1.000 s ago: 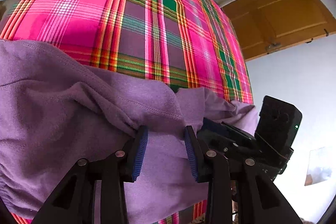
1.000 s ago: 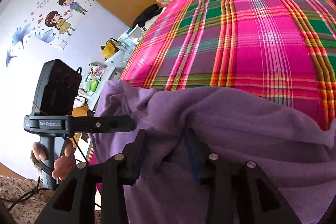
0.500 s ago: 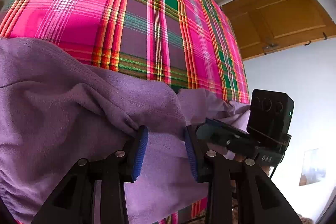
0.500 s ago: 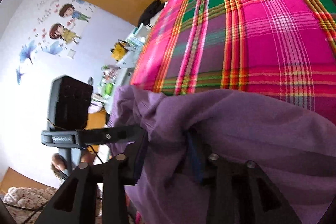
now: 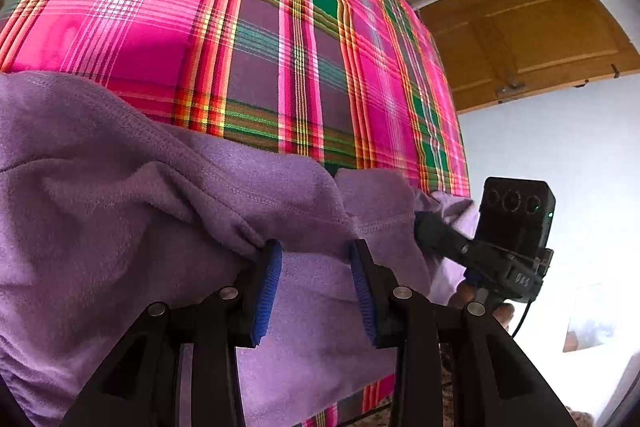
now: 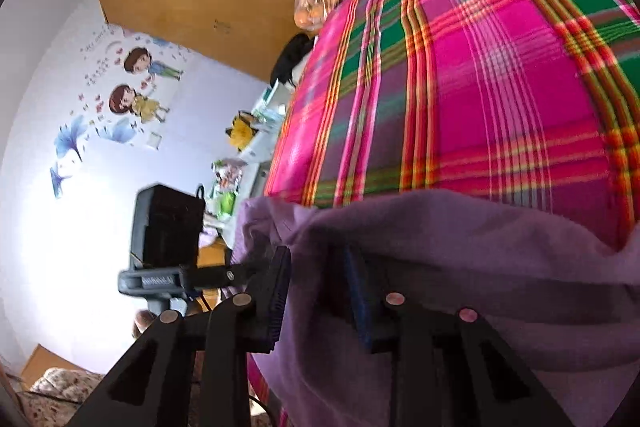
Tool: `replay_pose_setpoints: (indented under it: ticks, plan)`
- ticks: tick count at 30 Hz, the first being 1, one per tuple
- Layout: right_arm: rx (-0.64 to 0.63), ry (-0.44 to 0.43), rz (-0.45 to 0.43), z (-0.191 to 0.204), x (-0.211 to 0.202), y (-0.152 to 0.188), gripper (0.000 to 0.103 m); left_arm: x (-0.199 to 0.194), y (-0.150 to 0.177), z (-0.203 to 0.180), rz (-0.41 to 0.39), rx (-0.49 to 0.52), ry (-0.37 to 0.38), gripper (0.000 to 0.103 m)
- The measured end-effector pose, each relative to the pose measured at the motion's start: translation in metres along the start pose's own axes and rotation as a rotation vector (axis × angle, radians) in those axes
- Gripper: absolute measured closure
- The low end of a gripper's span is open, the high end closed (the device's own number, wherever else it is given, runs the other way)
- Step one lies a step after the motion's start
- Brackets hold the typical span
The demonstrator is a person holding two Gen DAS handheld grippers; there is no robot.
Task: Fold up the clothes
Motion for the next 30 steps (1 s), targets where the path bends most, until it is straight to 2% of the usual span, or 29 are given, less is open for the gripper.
replay_pose_setpoints:
  ticks: [3,9,10,11,12,17,22,28,30]
  plan:
    - [-0.007,-0.011,0.035,0.000,0.008,0.002,0.073,-0.001,0.000,0.000,0.001,0.001,0.001,0.066]
    - [-0.044,-0.057,0.030,0.009,0.016,-0.004,0.074,-0.003,0.001,0.001,0.000,0.007,-0.007,0.066]
    - [-0.053,-0.064,0.024,0.011,0.014,-0.005,0.076,-0.004,0.001,0.001,-0.001,0.008,-0.008,0.066]
    - [-0.062,-0.071,0.012,0.014,0.012,-0.006,0.086,-0.003,0.001,0.001,-0.001,0.008,-0.009,0.066]
    - [-0.074,-0.072,-0.005,0.016,0.008,-0.007,0.091,-0.002,0.001,0.000,-0.002,0.008,-0.011,0.066]
    - [-0.104,-0.052,-0.036,0.021,-0.001,-0.013,0.095,-0.002,0.002,-0.011,-0.031,0.041,-0.027,0.066]
    - [-0.113,-0.028,-0.044,0.022,-0.005,-0.012,0.095,-0.016,0.008,-0.038,-0.151,0.221,-0.026,0.063]
    - [-0.076,-0.039,-0.057,0.014,-0.009,-0.011,0.095,-0.001,0.019,-0.069,-0.126,0.489,-0.051,0.062]
    - [-0.048,-0.048,-0.080,0.010,-0.013,-0.010,0.095,0.004,0.021,-0.072,-0.114,0.523,-0.071,0.062]
Point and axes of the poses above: each gripper's, at about its wrist camera, not at the fingertips, and x roughly the way its jaws point, z to its left, y to its underside, the point moved 1 cm from there along x, roughly the way its jaws point, and after that the axes turned 10 degrees about -x, right-handed, at the moved point
